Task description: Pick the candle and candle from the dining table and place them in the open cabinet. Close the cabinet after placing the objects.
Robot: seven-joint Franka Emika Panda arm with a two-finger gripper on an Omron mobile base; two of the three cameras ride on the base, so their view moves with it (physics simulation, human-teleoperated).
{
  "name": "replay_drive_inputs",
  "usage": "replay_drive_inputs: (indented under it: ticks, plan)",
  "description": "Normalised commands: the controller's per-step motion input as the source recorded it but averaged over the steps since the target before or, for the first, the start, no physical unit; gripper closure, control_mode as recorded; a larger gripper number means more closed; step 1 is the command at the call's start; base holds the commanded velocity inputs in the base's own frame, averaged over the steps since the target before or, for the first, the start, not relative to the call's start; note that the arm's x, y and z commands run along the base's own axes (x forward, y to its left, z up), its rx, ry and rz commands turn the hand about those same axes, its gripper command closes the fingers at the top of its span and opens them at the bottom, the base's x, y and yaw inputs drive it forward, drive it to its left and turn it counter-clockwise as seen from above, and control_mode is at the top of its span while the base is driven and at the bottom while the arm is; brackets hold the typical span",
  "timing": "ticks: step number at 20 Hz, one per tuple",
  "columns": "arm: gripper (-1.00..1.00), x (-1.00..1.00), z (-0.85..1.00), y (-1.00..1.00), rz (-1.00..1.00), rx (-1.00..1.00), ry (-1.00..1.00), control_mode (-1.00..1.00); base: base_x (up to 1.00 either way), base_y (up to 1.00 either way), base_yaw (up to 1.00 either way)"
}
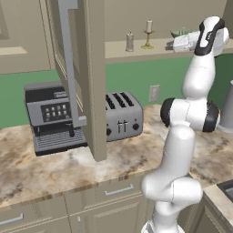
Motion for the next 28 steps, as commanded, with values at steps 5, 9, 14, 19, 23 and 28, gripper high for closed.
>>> replay_drive_inputs:
  ticks: [5,9,14,19,23,28]
  plan:
    - [-1.0,-0.88,-0.09,0.63,0.0,-0.01,-0.06,-1.0,0.0,0.0,0.0]
    - [-1.0,-0.85,-0.09,0.7,0.0,0.0,-0.13,-1.0,0.0,0.0,0.0]
    - [-1.0,-0.95,-0.15,0.37,0.0,0.0,-0.21,-1.0,0.0,0.0,0.0]
    - [-1.0,-0.82,-0.06,0.19,0.0,0.0,-0.15,-1.0,0.0,0.0,0.0]
    - [-1.0,-0.64,-0.07,0.15,0.0,0.0,-0.01,-1.0,0.0,0.0,0.0]
    - [-1.0,-0.16,-0.26,0.16,0.0,-0.11,0.07,-1.0,0.0,0.0,0.0]
